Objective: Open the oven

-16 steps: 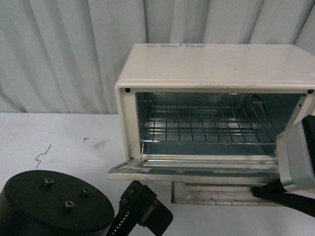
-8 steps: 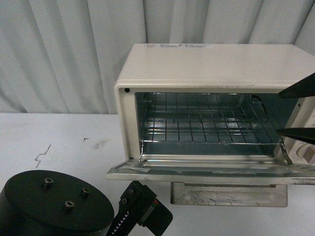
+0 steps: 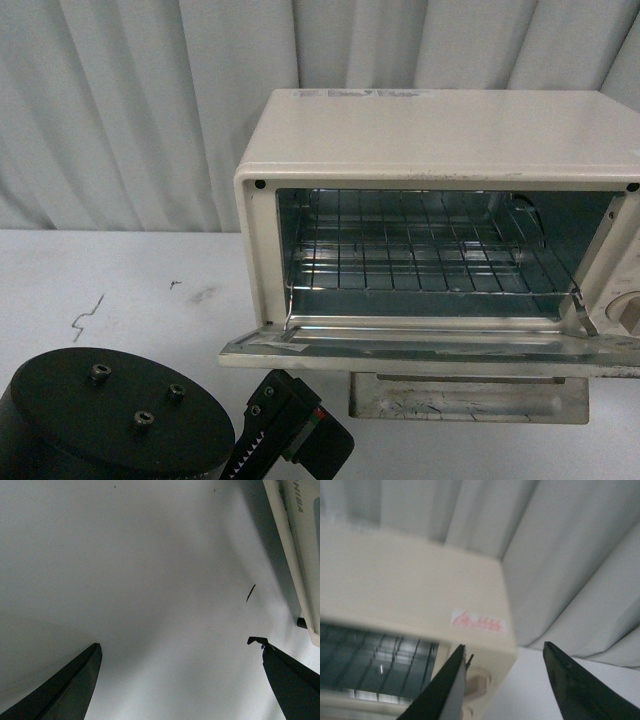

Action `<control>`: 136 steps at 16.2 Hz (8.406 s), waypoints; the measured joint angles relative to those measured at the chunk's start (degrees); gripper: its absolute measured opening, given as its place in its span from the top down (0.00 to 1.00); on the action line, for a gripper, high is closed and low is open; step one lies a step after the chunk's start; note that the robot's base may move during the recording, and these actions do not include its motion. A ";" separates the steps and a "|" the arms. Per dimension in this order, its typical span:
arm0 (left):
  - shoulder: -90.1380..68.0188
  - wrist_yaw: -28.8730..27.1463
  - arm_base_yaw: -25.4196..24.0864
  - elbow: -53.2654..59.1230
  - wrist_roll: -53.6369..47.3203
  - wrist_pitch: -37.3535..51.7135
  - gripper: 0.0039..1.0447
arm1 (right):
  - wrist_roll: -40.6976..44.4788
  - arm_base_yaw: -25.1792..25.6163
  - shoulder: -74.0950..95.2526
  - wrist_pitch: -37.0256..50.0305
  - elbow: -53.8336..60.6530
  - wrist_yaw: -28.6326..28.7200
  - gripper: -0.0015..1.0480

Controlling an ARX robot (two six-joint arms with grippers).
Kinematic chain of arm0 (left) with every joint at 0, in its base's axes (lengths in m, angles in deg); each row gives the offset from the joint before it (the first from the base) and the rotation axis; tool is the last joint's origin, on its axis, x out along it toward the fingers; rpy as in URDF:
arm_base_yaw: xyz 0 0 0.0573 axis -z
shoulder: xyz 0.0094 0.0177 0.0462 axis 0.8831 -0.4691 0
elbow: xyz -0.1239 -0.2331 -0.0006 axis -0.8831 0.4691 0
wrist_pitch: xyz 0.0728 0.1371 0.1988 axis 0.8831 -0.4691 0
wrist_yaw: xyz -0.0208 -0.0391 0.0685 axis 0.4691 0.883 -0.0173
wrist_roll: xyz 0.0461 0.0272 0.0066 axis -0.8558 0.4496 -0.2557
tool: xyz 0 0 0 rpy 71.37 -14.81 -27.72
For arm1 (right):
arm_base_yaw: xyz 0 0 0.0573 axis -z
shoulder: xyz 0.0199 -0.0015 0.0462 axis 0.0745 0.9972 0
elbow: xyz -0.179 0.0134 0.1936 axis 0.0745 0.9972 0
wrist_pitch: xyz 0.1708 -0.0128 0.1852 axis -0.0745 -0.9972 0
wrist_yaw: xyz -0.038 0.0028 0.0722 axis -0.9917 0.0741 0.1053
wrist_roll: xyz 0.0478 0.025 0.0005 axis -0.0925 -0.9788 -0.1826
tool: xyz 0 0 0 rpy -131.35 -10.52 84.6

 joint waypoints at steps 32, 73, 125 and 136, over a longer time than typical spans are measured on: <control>0.00 0.04 0.04 0.00 0.02 0.00 0.06 | -18.78 6.49 -60.57 -39.15 16.41 6.12 0.98; 3.67 1.51 -3.45 17.20 -15.19 33.24 0.06 | -18.93 6.49 -72.24 -51.30 16.39 6.16 0.06; 106.36 7.89 -38.47 24.59 -78.09 -37.22 0.06 | -18.93 6.49 -72.19 -51.25 16.39 6.14 0.06; 106.36 7.89 -38.47 24.59 -78.09 -37.55 0.06 | -18.93 6.49 -72.24 -51.58 16.39 6.14 0.06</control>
